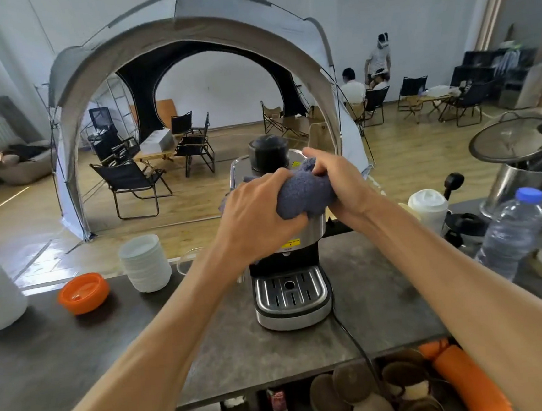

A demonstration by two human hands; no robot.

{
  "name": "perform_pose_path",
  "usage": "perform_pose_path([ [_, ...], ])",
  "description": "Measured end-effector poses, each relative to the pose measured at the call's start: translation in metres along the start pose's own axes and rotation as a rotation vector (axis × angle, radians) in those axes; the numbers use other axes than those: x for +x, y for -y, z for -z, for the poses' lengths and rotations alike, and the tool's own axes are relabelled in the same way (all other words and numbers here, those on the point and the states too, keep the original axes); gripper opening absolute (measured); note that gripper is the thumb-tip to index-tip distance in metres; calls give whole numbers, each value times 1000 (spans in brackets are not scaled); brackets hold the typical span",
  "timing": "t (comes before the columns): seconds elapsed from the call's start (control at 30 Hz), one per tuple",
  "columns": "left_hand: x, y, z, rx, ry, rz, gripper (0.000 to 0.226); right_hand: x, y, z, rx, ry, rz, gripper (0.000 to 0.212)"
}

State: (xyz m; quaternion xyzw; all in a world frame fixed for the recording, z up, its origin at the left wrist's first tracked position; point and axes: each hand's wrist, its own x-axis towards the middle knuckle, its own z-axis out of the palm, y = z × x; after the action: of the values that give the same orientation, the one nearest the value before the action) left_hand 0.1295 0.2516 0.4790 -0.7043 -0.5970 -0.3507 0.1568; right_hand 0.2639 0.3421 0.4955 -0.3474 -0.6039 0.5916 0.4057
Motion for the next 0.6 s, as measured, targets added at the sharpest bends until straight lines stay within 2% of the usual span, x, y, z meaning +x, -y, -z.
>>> perform_pose_path([
  [0.1,-7,-8,-4,-54,-96,-20,46,0,4,5,52,37,-15,42],
  [0.23,-4,-8,-2,-44,-97,-40,48,5,4,12,35,117,-10,59],
  [0.33,1,2,4,43,53,-52,57,11,1,19,-37,153,3,63],
  [0.5,29,19,21,122,485,135,88,11,-3,22,-133,200,9,55],
  [0.53,33,18,22,121,530,149,88,11,-4,22,-140,192,14,51],
  [0.6,34,15,21,134,512,136,85,11,-4,23,-178,182,14,46],
])
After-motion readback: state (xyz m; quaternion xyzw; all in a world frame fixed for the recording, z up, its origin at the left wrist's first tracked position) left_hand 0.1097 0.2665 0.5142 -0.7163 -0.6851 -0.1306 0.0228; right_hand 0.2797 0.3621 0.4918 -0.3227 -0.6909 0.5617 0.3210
